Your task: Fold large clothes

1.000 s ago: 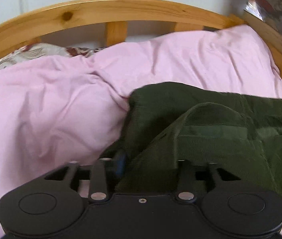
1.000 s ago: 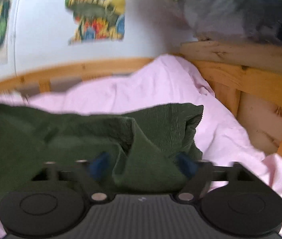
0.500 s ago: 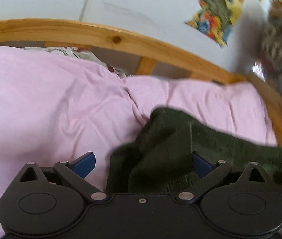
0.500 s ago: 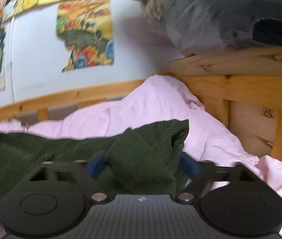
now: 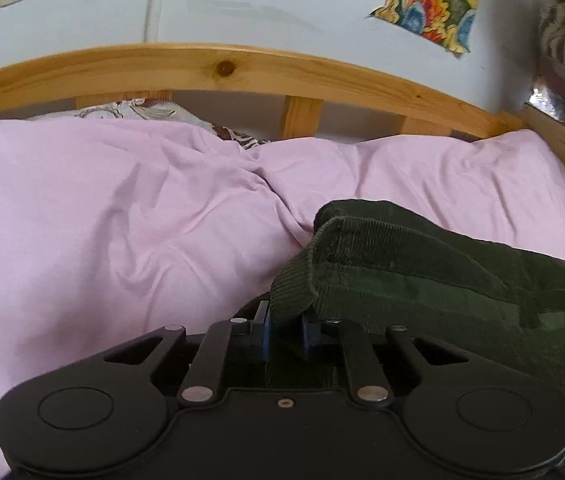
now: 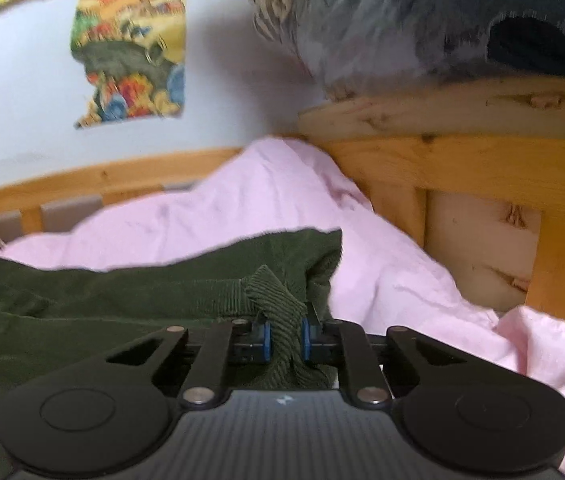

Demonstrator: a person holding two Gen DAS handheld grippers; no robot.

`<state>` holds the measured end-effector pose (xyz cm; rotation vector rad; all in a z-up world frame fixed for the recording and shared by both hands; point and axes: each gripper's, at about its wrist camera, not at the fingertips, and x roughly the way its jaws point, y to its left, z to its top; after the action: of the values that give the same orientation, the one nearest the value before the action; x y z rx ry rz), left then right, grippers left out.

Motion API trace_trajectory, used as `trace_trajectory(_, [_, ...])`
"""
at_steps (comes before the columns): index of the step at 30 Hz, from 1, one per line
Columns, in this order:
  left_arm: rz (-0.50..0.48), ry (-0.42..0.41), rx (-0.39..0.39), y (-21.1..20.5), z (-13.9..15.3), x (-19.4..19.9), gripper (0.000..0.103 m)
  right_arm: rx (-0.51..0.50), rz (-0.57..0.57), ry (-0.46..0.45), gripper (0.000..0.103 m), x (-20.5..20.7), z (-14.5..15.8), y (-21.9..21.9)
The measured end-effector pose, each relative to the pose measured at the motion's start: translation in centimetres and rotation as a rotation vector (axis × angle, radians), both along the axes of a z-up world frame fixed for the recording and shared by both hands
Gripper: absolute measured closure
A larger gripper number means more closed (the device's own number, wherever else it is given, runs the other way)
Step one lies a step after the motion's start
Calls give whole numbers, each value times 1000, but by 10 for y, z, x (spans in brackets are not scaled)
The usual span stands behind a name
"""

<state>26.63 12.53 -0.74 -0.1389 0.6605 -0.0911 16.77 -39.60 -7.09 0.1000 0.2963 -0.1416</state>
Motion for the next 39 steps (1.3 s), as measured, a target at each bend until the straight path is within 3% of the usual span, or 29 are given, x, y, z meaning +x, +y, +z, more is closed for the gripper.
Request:
trace_trajectory(3, [4,22,23,-6,-15,12,89,16,-1,65,87,17,-20,-4])
trace_trajectory(7, [22,114,0,-11,-40,32,88,91,16,67,84,17,-21,-14])
trace_trajectory(9, [44,119,25,-19,-40,34,85,150,24,44,74,10,-21,-22])
trace_trajectory(10, [57,125,25,-20,-41,35,85,181,23,36,63,7,-19,-27])
trace_trajectory(11, [70,126,21,-20,-39,33,81,207,25,28,46,4,-18,-30])
trace_trajectory(13, [90,123,0,-16,-35,28,72,240,33,9,22,-3,-13,-35])
trace_trajectory(15, [118,118,-56,-7,-31,17,48,237,39,-13,15,-10,-7,-33])
trace_trajectory(17, [122,80,-169,7,-29,0,22,193,37,-28,4,-16,0,-24])
trace_trajectory(18, [141,37,-224,17,-27,-13,17,162,22,-43,1,-20,3,-17])
trace_trajectory(20, [190,-24,-282,31,-25,-37,11,90,2,-71,0,-29,9,2])
trace_trajectory(22, [222,-32,-307,39,-25,-57,9,40,18,-100,0,-38,15,26])
trace_trajectory(25, [186,-40,-284,35,-28,-77,8,-20,143,-117,0,-38,17,72])
trace_trajectory(29, [168,5,-267,17,-37,-92,8,-127,262,-75,0,-17,5,130])
trace_trajectory(32, [174,-8,-312,7,-42,-109,1,-223,284,65,0,4,-23,161])
trace_trajectory(34, [157,-16,-322,2,-42,-115,1,-273,279,75,1,8,-40,168])
trace_trajectory(39, [109,-5,-310,-3,-36,-124,1,-241,287,68,1,9,-44,164])
